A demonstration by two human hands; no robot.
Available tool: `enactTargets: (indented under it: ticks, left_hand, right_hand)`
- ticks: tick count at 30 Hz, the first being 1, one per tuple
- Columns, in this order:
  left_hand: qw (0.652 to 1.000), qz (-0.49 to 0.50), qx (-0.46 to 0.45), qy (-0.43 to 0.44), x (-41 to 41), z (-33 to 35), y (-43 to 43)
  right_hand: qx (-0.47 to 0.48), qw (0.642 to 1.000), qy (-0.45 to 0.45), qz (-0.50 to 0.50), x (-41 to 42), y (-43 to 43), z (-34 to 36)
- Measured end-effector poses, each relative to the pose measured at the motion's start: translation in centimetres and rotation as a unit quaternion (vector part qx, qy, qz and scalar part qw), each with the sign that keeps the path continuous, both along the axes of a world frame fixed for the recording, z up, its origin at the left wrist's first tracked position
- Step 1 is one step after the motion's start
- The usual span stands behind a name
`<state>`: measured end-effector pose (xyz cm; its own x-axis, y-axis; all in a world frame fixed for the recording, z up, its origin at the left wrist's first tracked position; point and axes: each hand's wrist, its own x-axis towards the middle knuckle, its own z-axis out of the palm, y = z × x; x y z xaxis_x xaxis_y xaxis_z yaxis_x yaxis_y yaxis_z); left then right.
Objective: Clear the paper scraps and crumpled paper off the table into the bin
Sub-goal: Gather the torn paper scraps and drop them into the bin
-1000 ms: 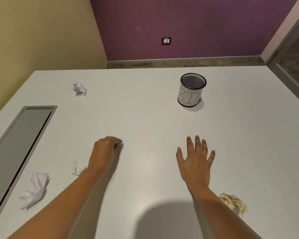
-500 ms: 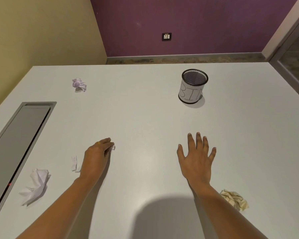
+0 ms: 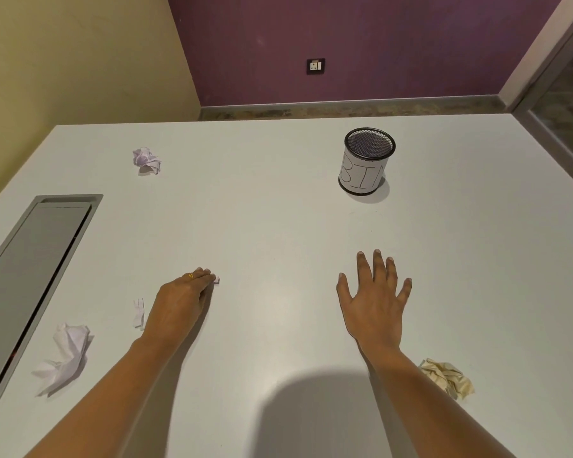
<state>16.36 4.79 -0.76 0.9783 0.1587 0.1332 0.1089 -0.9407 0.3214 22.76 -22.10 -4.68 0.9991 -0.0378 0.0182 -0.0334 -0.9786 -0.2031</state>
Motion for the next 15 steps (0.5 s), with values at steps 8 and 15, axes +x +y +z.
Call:
enactTargets:
  ticks: [8, 15]
  left_hand:
    - [0.999, 0.05, -0.008, 0.019, 1.1, -0.4, -0.3]
    - [1.0, 0.02, -0.009, 0.0, 4.6, 2.2, -1.6]
  right_hand:
    - [0.001, 1.0, -0.005, 0.0, -0.1, 0.0, -0.1]
    - [0.006, 1.0, -0.015, -0.003, -0.2, 0.1, 0.0]
